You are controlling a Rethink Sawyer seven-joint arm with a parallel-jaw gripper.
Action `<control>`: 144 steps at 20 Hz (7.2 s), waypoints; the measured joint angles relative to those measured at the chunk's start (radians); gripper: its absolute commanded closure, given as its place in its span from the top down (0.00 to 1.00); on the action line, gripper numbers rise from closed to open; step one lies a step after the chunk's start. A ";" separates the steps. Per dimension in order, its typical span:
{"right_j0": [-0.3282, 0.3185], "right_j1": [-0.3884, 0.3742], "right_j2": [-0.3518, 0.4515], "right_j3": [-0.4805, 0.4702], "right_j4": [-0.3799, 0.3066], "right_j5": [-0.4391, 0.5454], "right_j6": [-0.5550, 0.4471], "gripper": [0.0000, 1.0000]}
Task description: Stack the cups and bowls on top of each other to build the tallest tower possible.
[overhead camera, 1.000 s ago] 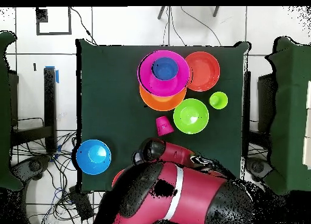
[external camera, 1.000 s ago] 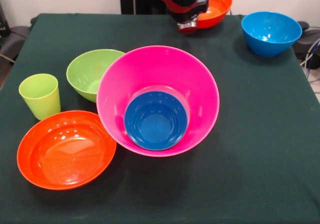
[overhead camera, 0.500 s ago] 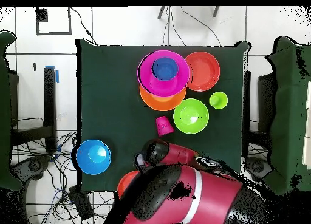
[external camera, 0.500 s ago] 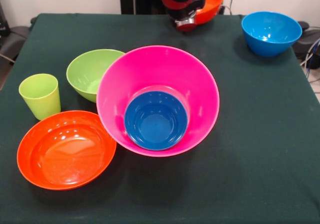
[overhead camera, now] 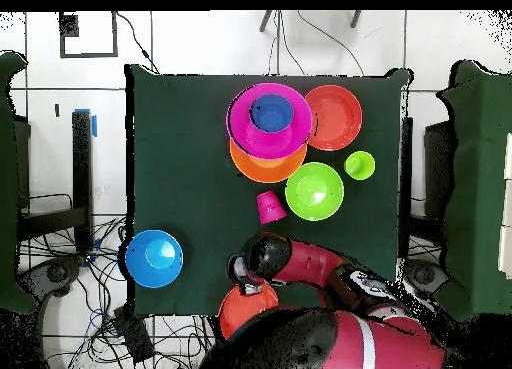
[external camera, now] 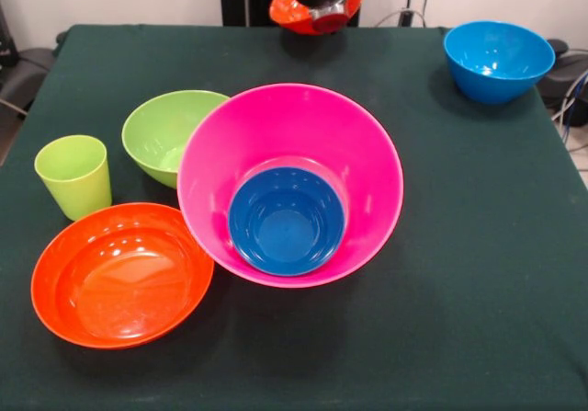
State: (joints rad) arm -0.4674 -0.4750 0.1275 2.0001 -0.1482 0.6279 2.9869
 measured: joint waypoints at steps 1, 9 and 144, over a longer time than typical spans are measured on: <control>-0.003 -0.018 0.005 0.010 0.000 0.001 0.000 0.00; -0.051 -0.133 0.039 0.056 -0.002 0.033 0.000 0.00; 0.224 -0.089 0.046 -0.816 -0.370 0.484 -0.168 0.00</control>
State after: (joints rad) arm -0.2436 -0.5641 0.1736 1.1843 -0.5184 1.1120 2.8192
